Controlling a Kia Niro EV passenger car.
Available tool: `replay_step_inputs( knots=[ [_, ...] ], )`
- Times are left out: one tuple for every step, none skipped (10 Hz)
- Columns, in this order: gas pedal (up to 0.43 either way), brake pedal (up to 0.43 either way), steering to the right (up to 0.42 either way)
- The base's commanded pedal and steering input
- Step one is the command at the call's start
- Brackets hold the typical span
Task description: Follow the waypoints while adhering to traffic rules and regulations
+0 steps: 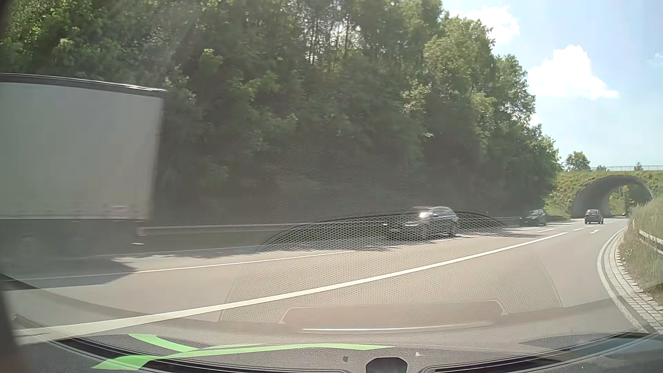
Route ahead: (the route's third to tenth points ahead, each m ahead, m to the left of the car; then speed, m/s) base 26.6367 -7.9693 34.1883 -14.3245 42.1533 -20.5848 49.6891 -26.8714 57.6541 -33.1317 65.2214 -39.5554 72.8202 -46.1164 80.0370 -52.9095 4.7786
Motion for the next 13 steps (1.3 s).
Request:
replay_step_inputs(
  knots=[
    [0.197,0.0,0.306],
    [0.197,0.0,0.299],
    [0.209,0.0,0.292],
    [0.209,0.0,0.289],
    [0.22,0.0,0.282],
    [0.22,0.0,0.265],
    [0.228,0.0,0.247],
    [0.24,0.0,0.235],
    [0.26,0.0,0.225],
    [0.268,0.0,0.222],
    [0.268,0.0,0.221],
    [0.28,0.0,0.213],
    [0.28,0.0,0.201]
  ],
)
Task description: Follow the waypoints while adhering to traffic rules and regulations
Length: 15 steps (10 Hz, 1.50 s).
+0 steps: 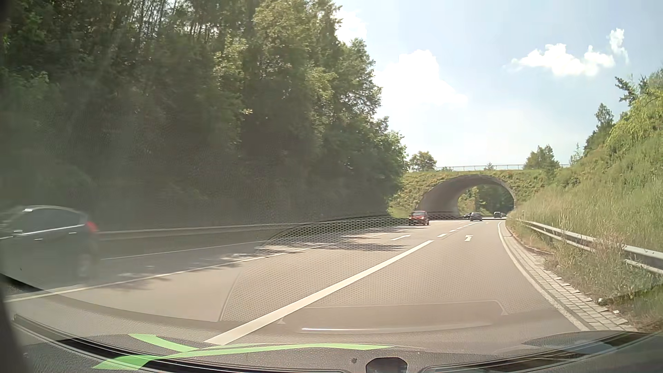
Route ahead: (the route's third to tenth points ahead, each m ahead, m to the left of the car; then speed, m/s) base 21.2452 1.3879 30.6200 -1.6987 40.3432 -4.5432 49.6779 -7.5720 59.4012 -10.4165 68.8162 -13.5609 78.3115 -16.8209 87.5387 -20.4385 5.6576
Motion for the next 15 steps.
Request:
replay_step_inputs(
  knots=[
    [0.28,0.0,0.19],
    [0.28,0.0,0.175],
    [0.28,0.0,0.164],
    [0.28,0.0,0.151],
    [0.28,0.0,0.142],
    [0.28,0.0,0.129],
    [0.311,0.0,0.116],
    [0.331,0.0,0.104],
    [0.358,0.0,0.092],
    [0.358,0.0,0.078],
    [0.358,0.0,0.07],
    [0.358,0.0,0.065],
    [0.358,0.0,0.061],
    [0.358,0.0,0.056],
    [0.358,0.0,0.05]
  ],
)
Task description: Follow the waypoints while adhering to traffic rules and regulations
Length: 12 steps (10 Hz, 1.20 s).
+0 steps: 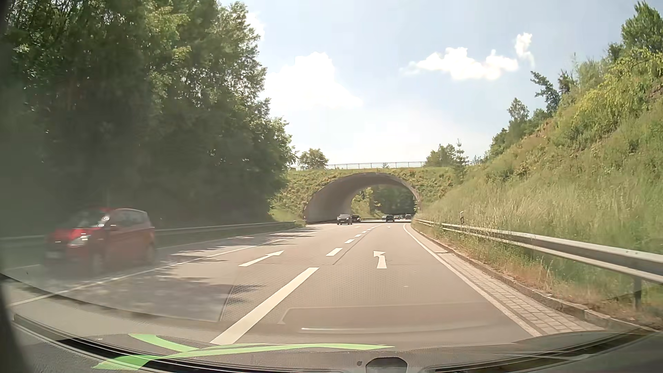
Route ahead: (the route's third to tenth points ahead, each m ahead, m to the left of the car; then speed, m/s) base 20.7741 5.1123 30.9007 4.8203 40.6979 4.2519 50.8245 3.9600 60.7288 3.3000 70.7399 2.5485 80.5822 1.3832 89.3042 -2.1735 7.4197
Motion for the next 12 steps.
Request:
replay_step_inputs(
  knots=[
    [0.358,0.0,0.044],
    [0.358,0.0,0.039],
    [0.358,0.0,0.031],
    [0.358,0.0,0.024],
    [0.358,0.0,0.02],
    [0.358,0.0,0.018],
    [0.358,0.0,0.018],
    [0.358,0.0,0.018],
    [0.358,0.0,0.016],
    [0.358,0.0,0.012],
    [0.358,0.0,0.011],
    [0.358,0.0,0.009]
  ],
)
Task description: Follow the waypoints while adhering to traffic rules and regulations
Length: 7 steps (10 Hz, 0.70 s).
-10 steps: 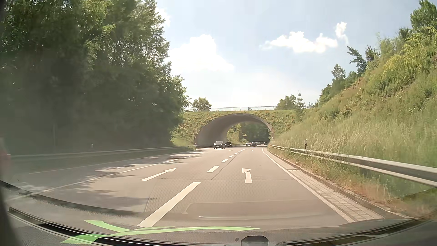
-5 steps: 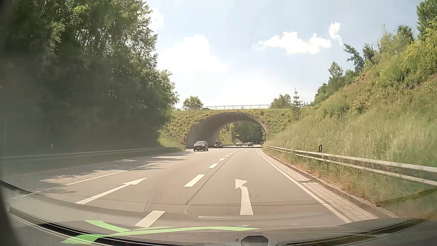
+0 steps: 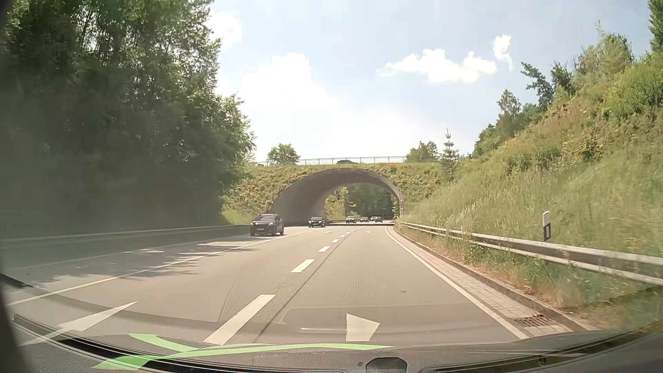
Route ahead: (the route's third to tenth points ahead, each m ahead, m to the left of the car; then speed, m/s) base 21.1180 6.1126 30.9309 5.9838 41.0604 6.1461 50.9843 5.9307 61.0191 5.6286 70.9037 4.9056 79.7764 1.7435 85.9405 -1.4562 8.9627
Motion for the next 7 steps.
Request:
replay_step_inputs(
  knots=[
    [0.358,0.0,0.009],
    [0.358,0.0,0.008],
    [0.35,0.0,0.006],
    [0.35,0.0,0.006],
    [0.35,0.0,0.006],
    [0.339,0.0,0.006],
    [0.331,0.0,0.006]
  ],
)
